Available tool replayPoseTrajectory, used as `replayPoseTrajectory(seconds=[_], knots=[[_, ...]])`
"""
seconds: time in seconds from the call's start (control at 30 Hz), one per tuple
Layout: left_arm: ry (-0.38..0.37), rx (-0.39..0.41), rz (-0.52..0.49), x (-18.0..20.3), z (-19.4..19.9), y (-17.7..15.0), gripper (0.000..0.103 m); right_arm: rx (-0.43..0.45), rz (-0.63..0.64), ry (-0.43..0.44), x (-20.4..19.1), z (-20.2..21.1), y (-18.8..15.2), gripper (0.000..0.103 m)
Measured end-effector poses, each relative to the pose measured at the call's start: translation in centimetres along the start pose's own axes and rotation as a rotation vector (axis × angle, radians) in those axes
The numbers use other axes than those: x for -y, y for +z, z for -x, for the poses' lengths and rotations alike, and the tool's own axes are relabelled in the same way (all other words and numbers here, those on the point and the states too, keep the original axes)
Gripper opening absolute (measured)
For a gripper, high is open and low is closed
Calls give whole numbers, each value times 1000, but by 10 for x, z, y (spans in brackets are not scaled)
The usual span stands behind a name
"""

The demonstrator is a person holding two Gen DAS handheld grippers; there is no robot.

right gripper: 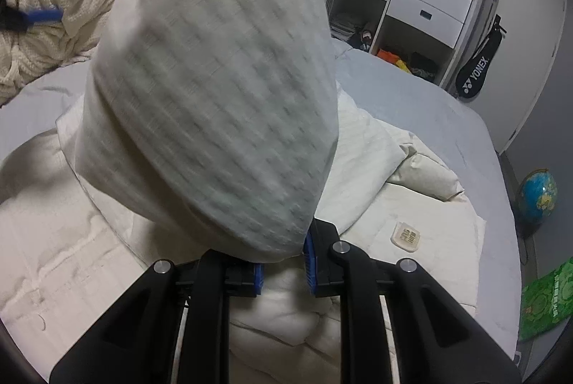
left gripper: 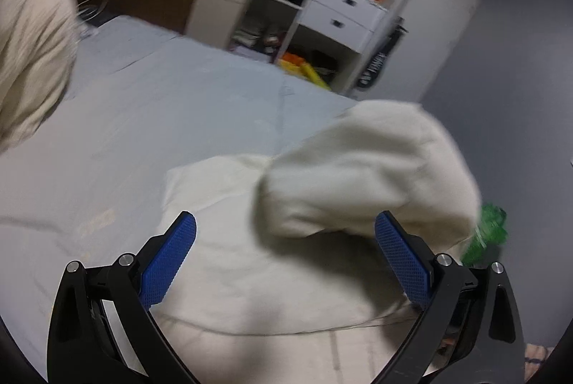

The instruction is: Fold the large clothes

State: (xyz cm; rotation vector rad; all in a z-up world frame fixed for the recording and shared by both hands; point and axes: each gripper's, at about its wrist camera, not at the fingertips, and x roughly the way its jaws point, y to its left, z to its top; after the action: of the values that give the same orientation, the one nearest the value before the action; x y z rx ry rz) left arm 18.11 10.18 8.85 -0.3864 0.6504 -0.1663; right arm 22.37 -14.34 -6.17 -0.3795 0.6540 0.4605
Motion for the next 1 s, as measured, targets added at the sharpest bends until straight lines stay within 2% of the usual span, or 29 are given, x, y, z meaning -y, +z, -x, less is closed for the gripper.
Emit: replayPoseTrajectory(seconds=[0.1, 0.17, 0.3, 0.37, 0.47, 0.53, 0.6, 0.63, 0.67, 0.77, 0.83, 0.9, 1.0], knots=[[-76, -25, -4, 27, -5, 18, 96, 5, 5, -10, -4, 0, 1, 15], [-139, -53, 49, 41, -13, 31, 96, 9, 3, -12, -4, -2, 2, 15], [-209, -91, 111, 64, -27, 49, 96, 26, 21, -30, -5, -5, -1, 16], [-204, -122, 124, 73, -41, 57, 96, 37, 24, -42, -7, -5, -3, 16], [-156, -184, 167, 78, -66, 62, 94, 47, 22, -63, -10, -4, -4, 17], [-120, -213, 181, 79, -79, 63, 76, 50, 12, -80, -11, -1, -5, 19], [-107, -224, 173, 78, -85, 61, 30, 55, 3, -97, -13, 4, -6, 23], [-106, -228, 163, 78, -86, 59, 21, 58, 2, -108, -15, 8, -7, 27], [-103, -222, 159, 77, -85, 55, 18, 66, 0, -118, -17, 14, -8, 32], [-112, -201, 177, 69, -75, 43, 15, 83, -35, -123, -19, 36, -13, 43], [-125, -199, 202, 61, -69, 37, 15, 84, -109, -100, -16, 53, -19, 47], [-137, -204, 219, 57, -67, 30, 15, 69, -274, -16, -4, 68, -28, 51], [-156, -204, 242, 52, -60, 12, 14, 28, -636, 215, 21, 73, -48, 58]])
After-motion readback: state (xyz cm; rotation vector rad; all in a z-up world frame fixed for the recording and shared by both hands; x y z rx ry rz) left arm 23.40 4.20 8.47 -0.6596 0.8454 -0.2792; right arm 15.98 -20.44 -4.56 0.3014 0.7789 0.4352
